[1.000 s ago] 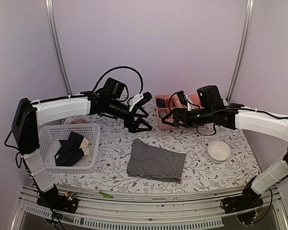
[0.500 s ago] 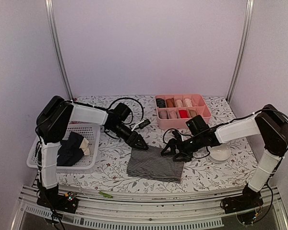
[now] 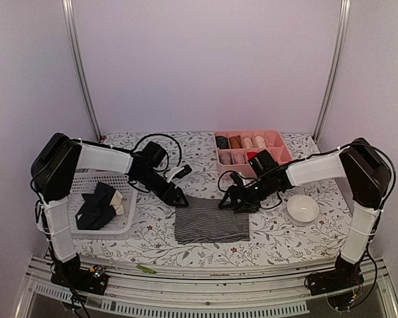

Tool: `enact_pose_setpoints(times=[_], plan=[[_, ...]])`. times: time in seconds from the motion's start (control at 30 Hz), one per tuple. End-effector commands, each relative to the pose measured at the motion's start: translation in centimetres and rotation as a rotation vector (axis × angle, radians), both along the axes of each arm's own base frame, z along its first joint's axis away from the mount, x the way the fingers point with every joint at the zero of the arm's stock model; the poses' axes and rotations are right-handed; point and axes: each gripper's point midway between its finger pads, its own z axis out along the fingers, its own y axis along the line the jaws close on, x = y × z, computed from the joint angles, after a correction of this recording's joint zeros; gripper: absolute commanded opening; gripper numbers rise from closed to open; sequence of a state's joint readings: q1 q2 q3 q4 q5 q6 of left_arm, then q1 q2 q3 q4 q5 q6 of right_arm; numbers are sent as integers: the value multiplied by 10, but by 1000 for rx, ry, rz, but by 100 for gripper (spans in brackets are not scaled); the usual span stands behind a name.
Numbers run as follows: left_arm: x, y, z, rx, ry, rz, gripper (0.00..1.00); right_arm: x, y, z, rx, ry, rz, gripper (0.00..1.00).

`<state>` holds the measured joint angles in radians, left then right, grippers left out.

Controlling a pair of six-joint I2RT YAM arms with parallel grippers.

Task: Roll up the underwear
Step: Smooth out the underwear at the center of the board.

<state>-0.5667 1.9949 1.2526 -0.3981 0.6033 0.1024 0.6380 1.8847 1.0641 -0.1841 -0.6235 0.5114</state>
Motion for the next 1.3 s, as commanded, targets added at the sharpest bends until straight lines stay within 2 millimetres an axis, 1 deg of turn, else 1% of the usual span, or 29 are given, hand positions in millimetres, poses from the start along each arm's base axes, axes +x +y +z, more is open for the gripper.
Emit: enact_pose_setpoints(times=[0.0,0.03,0.07,0.1,0.13,0.17,0.2,0.27,0.3,0.33,0.4,0.47,0.53,0.6,0.7,0.8,0.87,0.93,0.97,1.0,1.03,1.13,1.2,1.27], plan=[[-10,-8,84,-169,-349,-194,68,-15,-11,53,-5,-229,91,84],[-13,-8,90,-162,-421,-237,68,-18,-14,64,-6,-288,97,84],[-18,-7,92,-148,-477,-281,68,-22,-16,75,-8,-359,112,81],[-24,-5,90,-127,-509,-323,68,-27,-19,81,-18,-434,143,77],[-32,-3,86,-108,-547,-387,67,-31,-20,84,-30,-490,168,72],[-42,-2,80,-94,-562,-438,65,-36,-23,82,-55,-551,207,66],[-52,-1,73,-80,-570,-483,63,-41,-25,78,-86,-590,243,60],[-69,-4,61,-50,-588,-551,58,-40,-32,63,-168,-638,302,44],[-78,-9,54,-31,-596,-583,55,-39,-35,56,-203,-642,324,38],[-79,-10,47,-1,-600,-588,53,-37,-36,49,-235,-631,334,34],[-83,-19,31,56,-584,-598,45,-34,-39,34,-287,-593,341,27],[-76,-24,15,124,-554,-577,40,-36,-43,15,-352,-542,362,21],[-70,-20,1,191,-537,-563,37,-37,-44,8,-388,-530,378,20],[-70,-9,-19,273,-533,-594,34,-42,-42,10,-377,-539,394,20],[-77,19,-44,383,-521,-656,30,-49,-42,20,-347,-586,417,24],[-91,46,-53,405,-479,-705,28,-61,-38,28,-319,-635,461,27],[-98,59,-52,389,-461,-733,27,-70,-32,35,-296,-675,494,28],[-100,71,-51,386,-467,-742,27,-78,-22,46,-248,-728,519,32],[-100,72,-47,372,-477,-748,28,-82,-18,48,-232,-746,533,34],[-99,71,-42,353,-484,-743,30,-85,-14,50,-217,-760,547,35],[-99,64,-30,303,-493,-735,34,-88,-10,50,-208,-767,558,36],[-102,46,3,172,-510,-708,46,-98,-2,42,-209,-771,615,39],[-102,37,21,112,-529,-676,49,-107,4,33,-215,-773,661,43],[-99,33,30,86,-540,-638,49,-115,9,25,-221,-768,696,46]])
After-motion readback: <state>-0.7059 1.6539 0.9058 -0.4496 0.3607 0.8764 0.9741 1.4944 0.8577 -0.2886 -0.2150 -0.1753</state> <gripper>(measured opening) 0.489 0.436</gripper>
